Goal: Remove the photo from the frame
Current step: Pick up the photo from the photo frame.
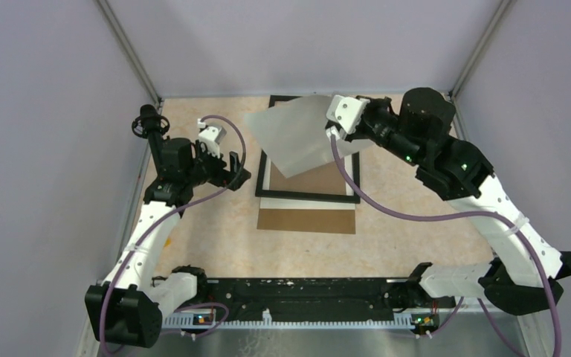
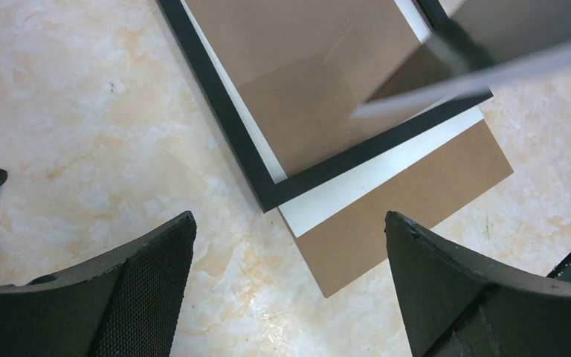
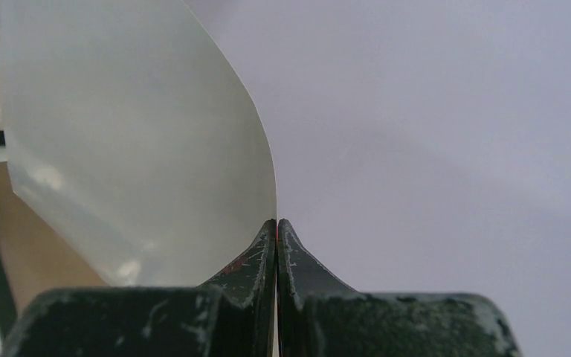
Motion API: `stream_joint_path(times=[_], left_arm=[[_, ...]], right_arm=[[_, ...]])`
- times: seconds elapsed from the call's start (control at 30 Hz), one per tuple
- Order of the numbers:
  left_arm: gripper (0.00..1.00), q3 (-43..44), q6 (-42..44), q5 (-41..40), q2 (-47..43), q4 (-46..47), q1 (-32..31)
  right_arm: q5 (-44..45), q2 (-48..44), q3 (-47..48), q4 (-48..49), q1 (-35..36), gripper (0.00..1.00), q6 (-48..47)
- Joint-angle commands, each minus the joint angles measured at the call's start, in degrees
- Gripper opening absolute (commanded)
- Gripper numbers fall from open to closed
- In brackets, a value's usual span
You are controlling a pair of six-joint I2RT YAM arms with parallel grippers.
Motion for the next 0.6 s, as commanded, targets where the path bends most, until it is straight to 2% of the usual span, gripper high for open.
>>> stream_joint_path(times=[0.0,0.2,0.37,0.57], left_arm=[[0.99,1.74,1.43,2.81,-0.22,-0.15,0.16],[0.99,-0.43,-0.22,5.43,-0.77,3.22,0.18],[0.99,0.21,-0.38,5.94,0.65,4.05,0.18],[0.99,0.71,-0.38,5.88,1.46,4.16,0.18]], right_arm=[[2.95,3.06,-1.49,12.80,-4.22,0.00,-3.61],[-5.52,10.70,-1.87,25.97,-15.18,0.00,-2.97],[-11.11,20.81,4.40,33.50,-21.12,0.00,-2.07],[-14.15,32.37,15.66,38.87,-23.55,0.00,-3.13]])
